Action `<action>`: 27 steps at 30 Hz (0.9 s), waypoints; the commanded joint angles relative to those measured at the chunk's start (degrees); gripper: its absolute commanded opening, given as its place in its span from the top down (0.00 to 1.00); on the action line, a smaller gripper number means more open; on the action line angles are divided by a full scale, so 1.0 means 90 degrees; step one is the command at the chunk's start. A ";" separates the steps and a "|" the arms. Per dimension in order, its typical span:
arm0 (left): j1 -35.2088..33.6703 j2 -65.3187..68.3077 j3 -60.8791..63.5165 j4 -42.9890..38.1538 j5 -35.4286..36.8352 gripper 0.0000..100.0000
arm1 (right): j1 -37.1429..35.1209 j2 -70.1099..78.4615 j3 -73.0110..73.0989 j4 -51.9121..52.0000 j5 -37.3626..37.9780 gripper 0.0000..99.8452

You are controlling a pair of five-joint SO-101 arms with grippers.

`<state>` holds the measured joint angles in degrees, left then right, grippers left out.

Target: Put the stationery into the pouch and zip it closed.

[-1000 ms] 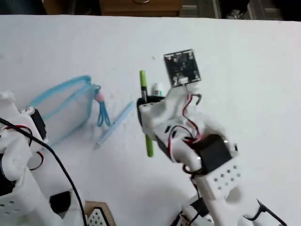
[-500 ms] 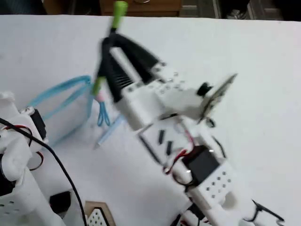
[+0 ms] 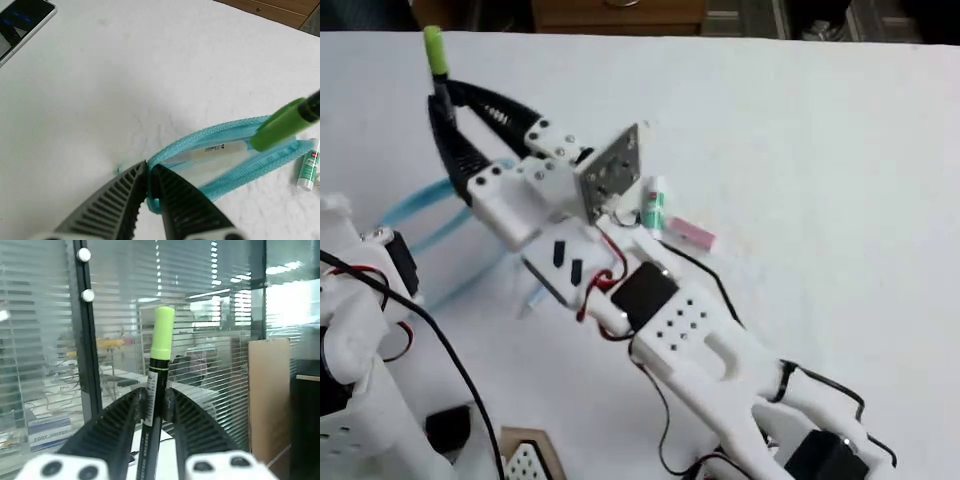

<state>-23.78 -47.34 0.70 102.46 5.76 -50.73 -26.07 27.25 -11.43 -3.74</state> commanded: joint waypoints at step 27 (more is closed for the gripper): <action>-0.0024 -0.0044 -0.0029 -0.0098 0.0039 0.98 | 0.1158 -0.0474 -0.2872 0.6149 -0.2354 0.72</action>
<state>-23.78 -47.34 0.70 102.46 5.76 -45.71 -35.03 14.95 29.01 -17.01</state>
